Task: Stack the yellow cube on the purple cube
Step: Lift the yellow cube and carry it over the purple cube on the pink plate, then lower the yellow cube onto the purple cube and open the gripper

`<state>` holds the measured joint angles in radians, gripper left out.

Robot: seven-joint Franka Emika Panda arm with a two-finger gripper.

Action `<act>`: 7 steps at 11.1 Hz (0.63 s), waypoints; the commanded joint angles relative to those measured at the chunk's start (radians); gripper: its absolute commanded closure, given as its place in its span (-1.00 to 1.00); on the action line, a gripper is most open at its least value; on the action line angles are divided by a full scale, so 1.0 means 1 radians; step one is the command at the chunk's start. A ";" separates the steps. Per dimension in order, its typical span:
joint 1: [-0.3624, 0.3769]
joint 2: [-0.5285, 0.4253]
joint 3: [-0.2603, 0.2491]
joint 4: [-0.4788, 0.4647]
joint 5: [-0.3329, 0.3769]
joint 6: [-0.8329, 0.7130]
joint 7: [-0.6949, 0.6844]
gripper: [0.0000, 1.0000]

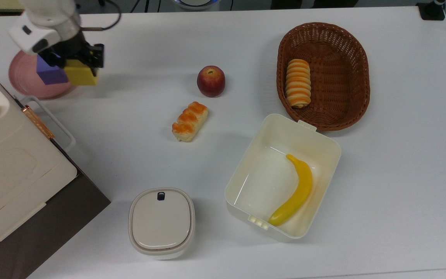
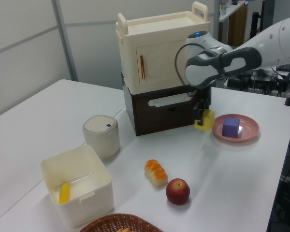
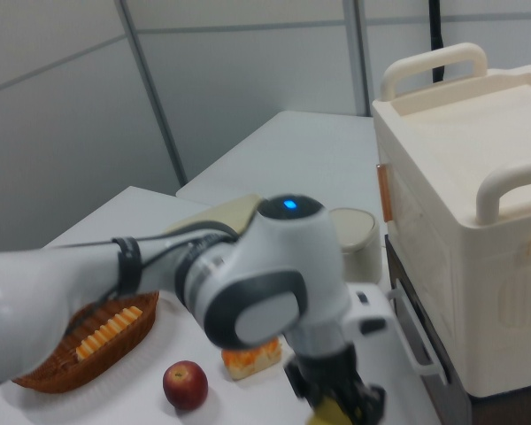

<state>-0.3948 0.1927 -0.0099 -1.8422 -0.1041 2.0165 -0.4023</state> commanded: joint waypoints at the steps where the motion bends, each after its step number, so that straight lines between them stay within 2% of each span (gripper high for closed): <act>1: -0.133 -0.018 0.004 -0.037 -0.006 -0.001 -0.211 0.16; 4: -0.186 -0.010 -0.002 -0.035 -0.005 0.030 -0.323 0.12; 7: -0.188 0.005 -0.002 -0.035 -0.002 0.076 -0.343 0.02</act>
<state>-0.5850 0.2031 -0.0110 -1.8573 -0.1042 2.0382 -0.7055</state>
